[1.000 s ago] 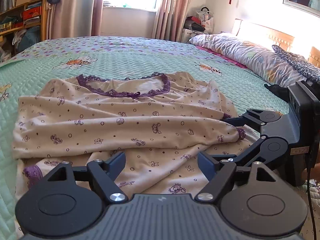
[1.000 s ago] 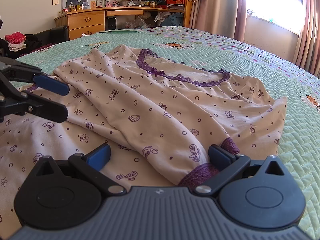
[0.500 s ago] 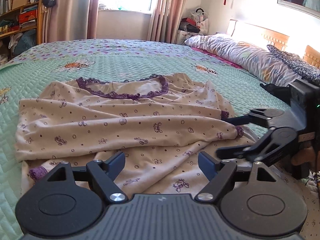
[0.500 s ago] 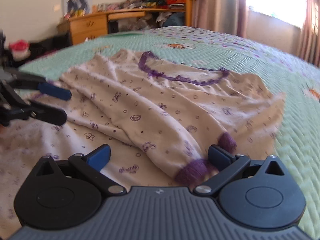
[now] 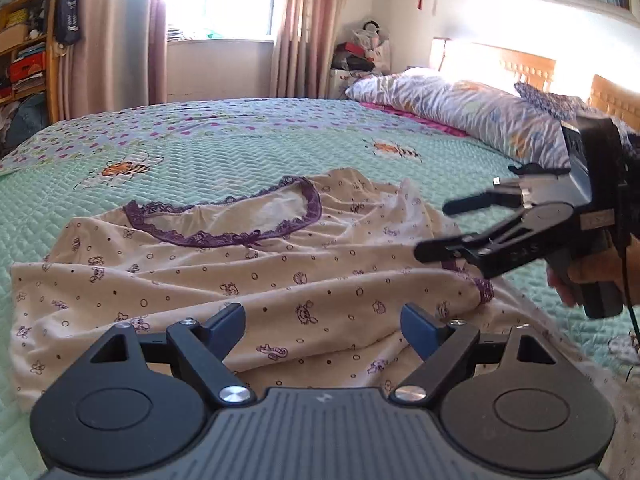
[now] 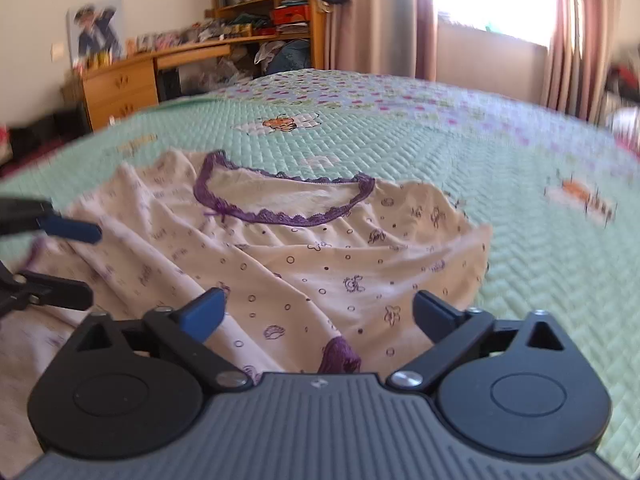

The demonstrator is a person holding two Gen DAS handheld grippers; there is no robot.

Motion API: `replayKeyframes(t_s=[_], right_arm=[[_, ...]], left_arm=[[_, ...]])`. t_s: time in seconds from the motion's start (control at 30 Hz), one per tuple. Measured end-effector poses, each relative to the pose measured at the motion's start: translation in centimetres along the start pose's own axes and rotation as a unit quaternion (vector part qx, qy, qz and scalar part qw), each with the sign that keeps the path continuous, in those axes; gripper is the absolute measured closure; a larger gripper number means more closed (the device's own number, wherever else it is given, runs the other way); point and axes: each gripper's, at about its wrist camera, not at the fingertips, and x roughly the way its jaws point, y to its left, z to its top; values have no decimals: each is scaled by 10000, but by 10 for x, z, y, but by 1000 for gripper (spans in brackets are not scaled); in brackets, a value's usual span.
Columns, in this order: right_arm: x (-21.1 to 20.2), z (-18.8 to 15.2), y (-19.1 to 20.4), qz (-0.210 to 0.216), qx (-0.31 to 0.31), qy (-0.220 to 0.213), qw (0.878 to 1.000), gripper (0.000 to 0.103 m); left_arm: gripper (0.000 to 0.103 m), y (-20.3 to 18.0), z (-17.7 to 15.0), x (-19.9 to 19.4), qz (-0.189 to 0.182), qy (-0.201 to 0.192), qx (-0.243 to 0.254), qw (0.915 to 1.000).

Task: Fold clothes
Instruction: 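Grasp the pajama edge with the right gripper and lift it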

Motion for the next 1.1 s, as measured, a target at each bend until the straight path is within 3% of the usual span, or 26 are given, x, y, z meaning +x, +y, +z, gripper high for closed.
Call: replayKeyframes(t_s=[0.17, 0.23, 0.27, 0.37, 0.43, 0.87, 0.93, 1.0, 1.1], right_arm=[[15, 3, 4, 158, -440, 183, 9987, 8], [21, 5, 5, 222, -616, 256, 9975, 18], [24, 5, 6, 253, -703, 292, 9968, 33], [33, 7, 8, 348, -966, 401, 9939, 38], [39, 9, 10, 411, -1141, 474, 9915, 48], [21, 4, -2, 690, -877, 530, 9923, 49], [18, 1, -1, 662, -815, 509, 9932, 59], [15, -2, 1, 634, -763, 502, 9938, 91], [6, 0, 6, 512, -796, 307, 9950, 100]], left_arm=[[17, -4, 1, 11, 0, 69, 194, 9998], [17, -6, 3, 14, -5, 139, 290, 9995], [17, -6, 2, 17, -8, 197, 291, 9994], [17, -5, -3, 24, -37, 343, 269, 9990], [17, -7, -6, 25, -83, 359, 306, 9989], [16, -11, -15, 29, -98, 328, 400, 9986], [16, -11, -15, 29, -85, 344, 419, 9985], [16, -12, -15, 29, -66, 367, 437, 9983], [15, -14, -15, 32, -52, 470, 500, 9976]])
